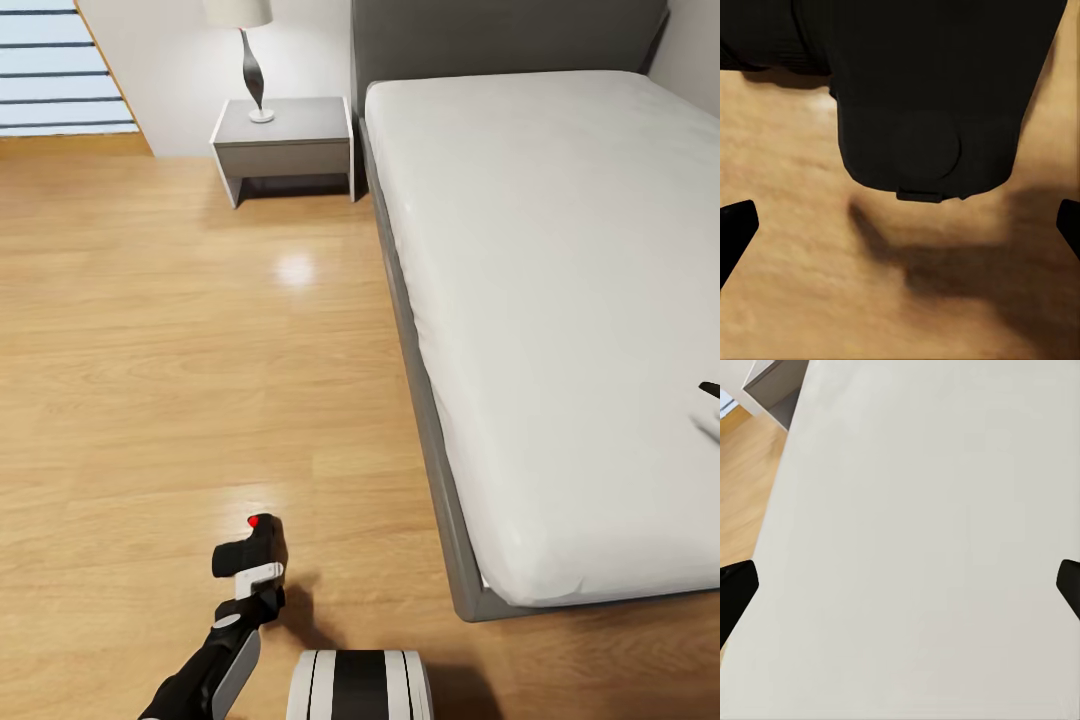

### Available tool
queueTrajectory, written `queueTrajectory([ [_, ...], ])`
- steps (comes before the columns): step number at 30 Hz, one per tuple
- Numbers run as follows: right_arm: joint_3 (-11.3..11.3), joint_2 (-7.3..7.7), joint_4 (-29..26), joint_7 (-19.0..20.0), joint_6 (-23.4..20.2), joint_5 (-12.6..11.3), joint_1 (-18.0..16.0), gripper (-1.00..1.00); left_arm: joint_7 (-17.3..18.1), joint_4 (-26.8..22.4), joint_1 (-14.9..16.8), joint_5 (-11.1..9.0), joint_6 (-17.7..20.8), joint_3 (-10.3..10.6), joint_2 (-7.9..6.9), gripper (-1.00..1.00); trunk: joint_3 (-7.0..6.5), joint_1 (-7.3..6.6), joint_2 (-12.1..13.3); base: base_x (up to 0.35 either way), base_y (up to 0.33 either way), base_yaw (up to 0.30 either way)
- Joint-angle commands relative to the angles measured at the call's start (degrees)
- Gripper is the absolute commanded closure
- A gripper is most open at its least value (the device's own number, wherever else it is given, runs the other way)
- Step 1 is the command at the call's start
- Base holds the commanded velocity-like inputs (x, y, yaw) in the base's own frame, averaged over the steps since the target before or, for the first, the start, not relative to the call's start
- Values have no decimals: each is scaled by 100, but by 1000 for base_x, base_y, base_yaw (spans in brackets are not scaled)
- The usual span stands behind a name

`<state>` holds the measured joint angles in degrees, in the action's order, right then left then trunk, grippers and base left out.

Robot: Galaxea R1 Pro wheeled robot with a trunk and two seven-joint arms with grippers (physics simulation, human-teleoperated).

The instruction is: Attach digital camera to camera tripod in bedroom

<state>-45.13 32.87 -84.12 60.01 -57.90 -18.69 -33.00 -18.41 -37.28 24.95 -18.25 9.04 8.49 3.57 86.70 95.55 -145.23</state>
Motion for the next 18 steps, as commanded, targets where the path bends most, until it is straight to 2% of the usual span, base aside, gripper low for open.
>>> queueTrajectory([
  [1,-5,1,1,28,-20,14,-5,-100,-48,-10,1,-48,21,30,-5,-100,4,-1,-1,31,0,0],
  [18,-5,1,1,28,-20,14,-5,-100,-48,1,0,-47,20,30,0,-100,4,-1,-1,6,0,0],
])
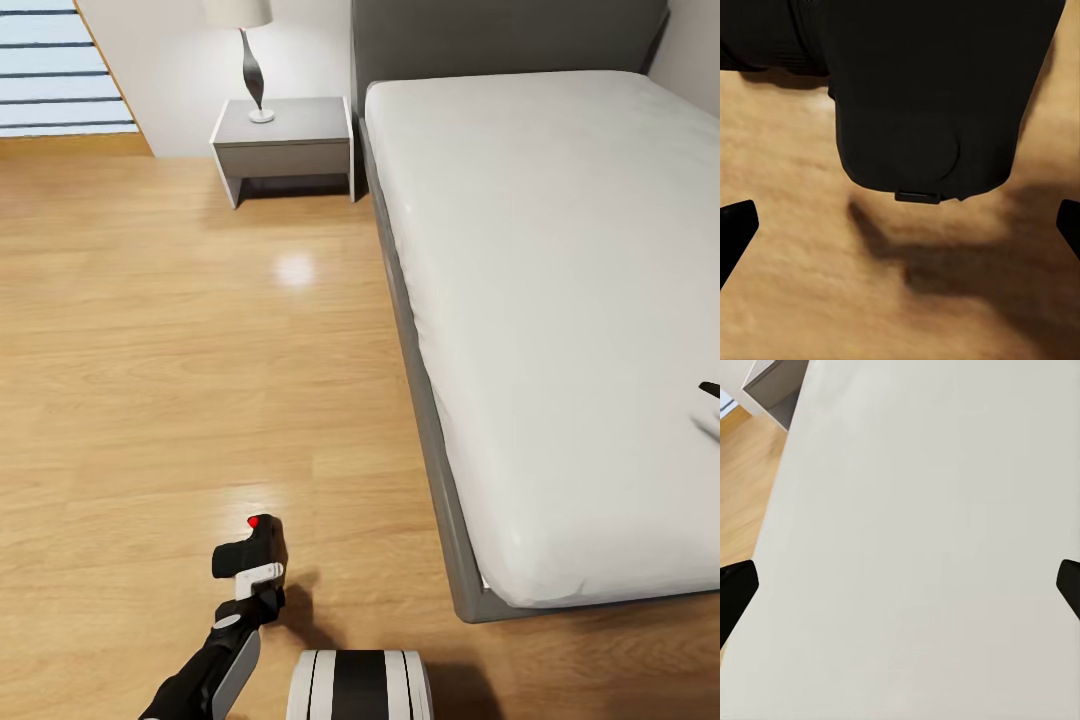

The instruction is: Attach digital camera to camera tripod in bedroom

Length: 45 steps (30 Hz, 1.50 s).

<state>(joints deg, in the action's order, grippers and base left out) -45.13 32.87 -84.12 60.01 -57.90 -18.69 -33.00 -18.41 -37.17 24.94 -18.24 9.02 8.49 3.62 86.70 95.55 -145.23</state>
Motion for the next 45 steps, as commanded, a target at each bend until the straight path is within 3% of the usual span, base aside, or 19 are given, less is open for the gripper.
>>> queueTrajectory([
  [1,-5,1,1,28,-20,15,-5,-100,-48,-12,1,-48,21,30,-4,-100,3,-1,-1,0,0,0],
  [45,-5,1,3,37,-20,15,-5,-100,-48,-10,0,-48,15,30,-2,-100,3,-1,-1,76,0,0],
])
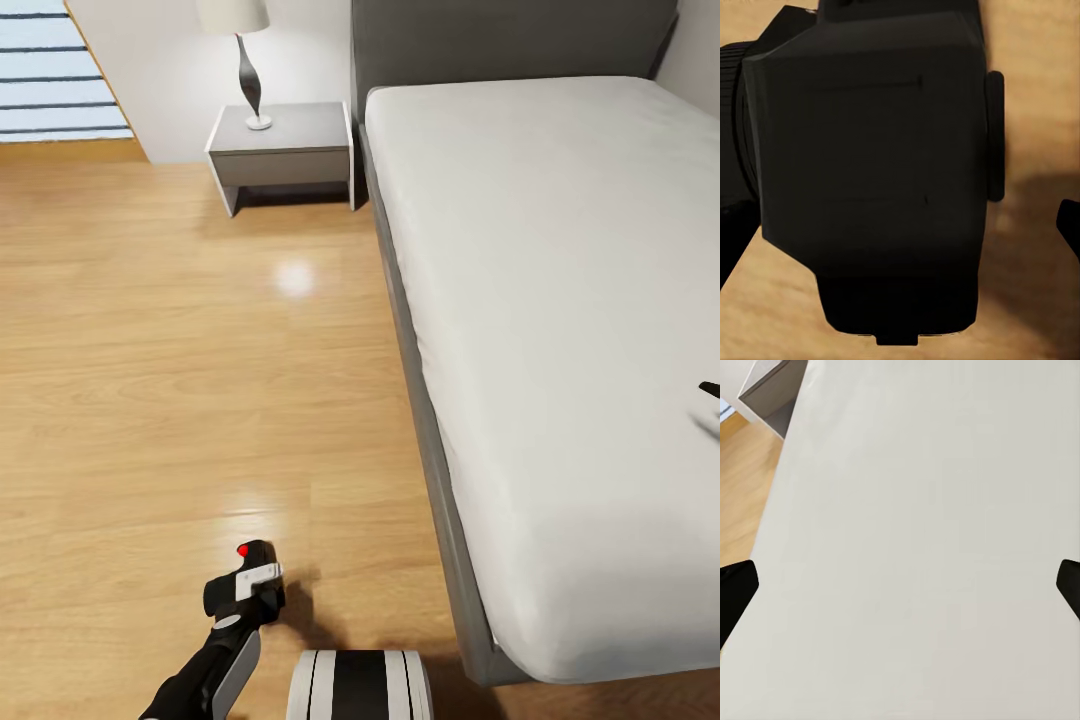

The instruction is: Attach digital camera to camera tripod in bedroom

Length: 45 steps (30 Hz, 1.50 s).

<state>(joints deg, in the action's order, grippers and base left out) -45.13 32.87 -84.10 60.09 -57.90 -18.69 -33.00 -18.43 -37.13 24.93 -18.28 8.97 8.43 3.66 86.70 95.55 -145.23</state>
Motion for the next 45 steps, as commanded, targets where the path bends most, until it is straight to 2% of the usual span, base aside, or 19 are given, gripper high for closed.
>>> queueTrajectory([
  [1,-5,1,2,28,-20,15,-5,-100,-47,-14,2,-44,19,36,-6,-100,3,-1,-1,2,0,0],
  [6,-5,1,7,28,-20,15,-5,-100,-47,-14,3,-44,17,36,-6,-100,3,-1,-1,1,0,0],
  [7,-5,1,7,28,-20,15,-5,-100,-47,-14,2,-44,15,36,-6,100,3,-1,-1,0,0,0],
  [25,-5,-1,8,28,-20,15,-5,-100,-52,-126,3,-53,12,36,-6,100,3,-1,-1,0,0,0],
  [29,-5,0,8,29,-20,15,-5,-100,-127,-672,3,-53,56,31,2,100,3,-1,-1,0,0,0],
  [30,-8,0,6,29,-20,15,-5,-100,-180,-1031,3,-58,99,32,7,100,3,-1,-1,0,0,0],
  [32,-10,0,4,29,-20,15,-5,-100,-250,-1432,3,-72,169,38,19,100,3,-1,-1,0,0,0],
  [33,-12,0,0,59,-20,12,-5,-100,-359,-1991,-1,-94,431,46,53,100,3,-1,-1,0,0,0],
  [35,-13,0,0,112,-23,13,-5,-100,-419,-2277,-2,-99,730,49,75,100,3,-1,-1,0,0,0],
  [36,-13,1,0,178,-23,14,-5,-100,-477,-2499,-4,-102,1071,57,93,100,3,-1,-1,0,0,0],
  [37,-15,1,-1,283,-26,18,-5,-100,-586,-2872,-5,-112,1641,93,144,100,3,-1,-1,0,0,0],
  [40,-20,4,-1,347,-28,17,-5,-100,-675,-3230,-8,-130,1959,120,214,100,3,-1,-1,0,0,0],
  [45,-19,8,1,378,-34,15,-5,-100,-709,-3373,-13,-142,2081,135,269,100,3,-1,-1,0,0,0],
])
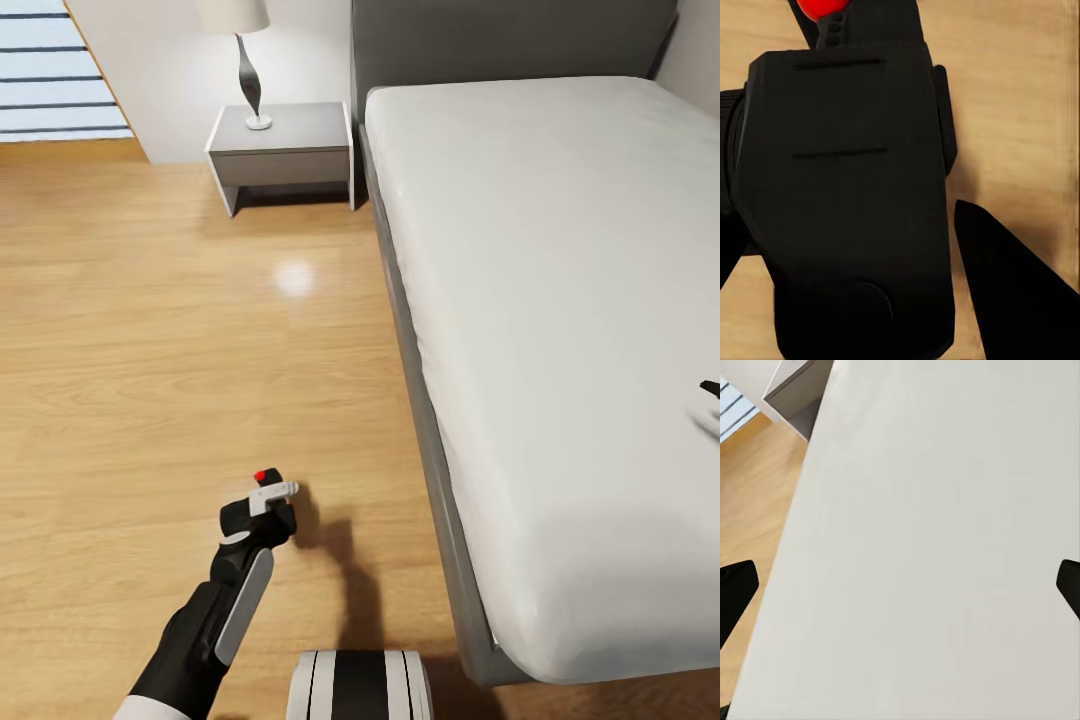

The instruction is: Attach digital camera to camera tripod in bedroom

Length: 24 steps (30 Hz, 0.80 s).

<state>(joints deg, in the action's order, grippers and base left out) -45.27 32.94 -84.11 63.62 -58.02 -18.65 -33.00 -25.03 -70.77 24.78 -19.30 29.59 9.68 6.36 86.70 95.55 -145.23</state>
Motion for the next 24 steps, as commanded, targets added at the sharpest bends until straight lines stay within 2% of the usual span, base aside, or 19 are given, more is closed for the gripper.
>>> queueTrajectory([
  [1,-3,1,3,28,-22,11,-4,-100,-51,-15,2,-44,26,11,7,100,4,-1,-2,0,0,0],
  [10,-7,12,0,36,-41,10,-4,-100,-55,-36,-14,-118,38,28,44,100,4,-1,-2,0,0,0],
  [24,-1,36,1,37,-77,18,-4,-100,-43,-50,-17,-162,19,34,34,100,-307,-37,17,0,0,0],
])
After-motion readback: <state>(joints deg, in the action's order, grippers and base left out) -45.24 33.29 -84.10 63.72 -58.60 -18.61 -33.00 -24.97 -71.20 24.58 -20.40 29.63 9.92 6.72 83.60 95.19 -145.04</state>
